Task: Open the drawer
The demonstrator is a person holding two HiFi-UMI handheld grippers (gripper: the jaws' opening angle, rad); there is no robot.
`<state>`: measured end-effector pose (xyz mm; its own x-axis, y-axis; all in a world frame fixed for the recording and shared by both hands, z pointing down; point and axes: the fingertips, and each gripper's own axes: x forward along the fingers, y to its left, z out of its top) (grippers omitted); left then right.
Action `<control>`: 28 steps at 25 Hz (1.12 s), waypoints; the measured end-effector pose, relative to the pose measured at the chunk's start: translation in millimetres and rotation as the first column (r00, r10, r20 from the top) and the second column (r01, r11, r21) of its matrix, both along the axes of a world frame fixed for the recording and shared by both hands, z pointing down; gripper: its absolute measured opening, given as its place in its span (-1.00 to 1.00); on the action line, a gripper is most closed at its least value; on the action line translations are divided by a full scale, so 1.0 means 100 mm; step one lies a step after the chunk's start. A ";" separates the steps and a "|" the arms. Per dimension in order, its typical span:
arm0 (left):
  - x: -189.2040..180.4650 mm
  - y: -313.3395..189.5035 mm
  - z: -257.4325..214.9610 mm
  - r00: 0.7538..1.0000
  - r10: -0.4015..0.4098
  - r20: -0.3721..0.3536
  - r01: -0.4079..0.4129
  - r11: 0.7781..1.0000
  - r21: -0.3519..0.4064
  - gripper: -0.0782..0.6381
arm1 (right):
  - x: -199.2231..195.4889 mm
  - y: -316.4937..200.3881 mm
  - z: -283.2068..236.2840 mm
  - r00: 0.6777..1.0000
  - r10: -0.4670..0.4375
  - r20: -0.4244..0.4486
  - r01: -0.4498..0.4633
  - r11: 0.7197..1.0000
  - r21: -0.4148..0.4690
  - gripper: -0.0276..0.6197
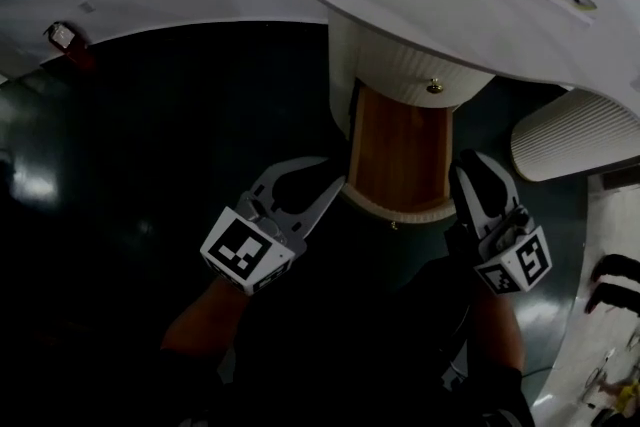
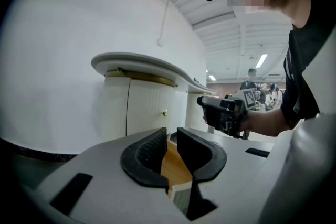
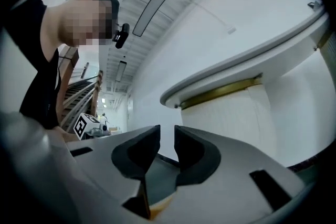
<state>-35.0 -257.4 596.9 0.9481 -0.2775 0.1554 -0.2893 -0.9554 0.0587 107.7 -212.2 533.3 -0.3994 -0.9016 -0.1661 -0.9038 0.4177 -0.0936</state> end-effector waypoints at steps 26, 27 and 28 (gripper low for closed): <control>-0.13 0.92 -4.21 0.997 0.049 0.058 -0.046 0.998 -0.051 -0.75 | -1.34 0.73 -3.79 0.977 -0.177 0.119 0.200 0.954 -0.224 -0.83; -0.17 0.93 -4.29 0.998 0.046 0.053 -0.043 0.997 -0.057 -0.75 | -1.38 0.74 -3.90 0.978 -0.167 0.122 0.190 0.957 -0.217 -0.83; -0.22 0.96 -4.36 0.998 0.043 0.044 -0.040 0.997 -0.071 -0.75 | -1.42 0.76 -3.99 0.980 -0.152 0.126 0.176 0.962 -0.209 -0.83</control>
<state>-56.7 -161.9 160.9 0.9501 -0.2250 0.2163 -0.2534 -0.9606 0.1139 -34.3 -135.9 133.9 -0.5354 -0.8443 -0.0226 -0.8042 0.5177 -0.2919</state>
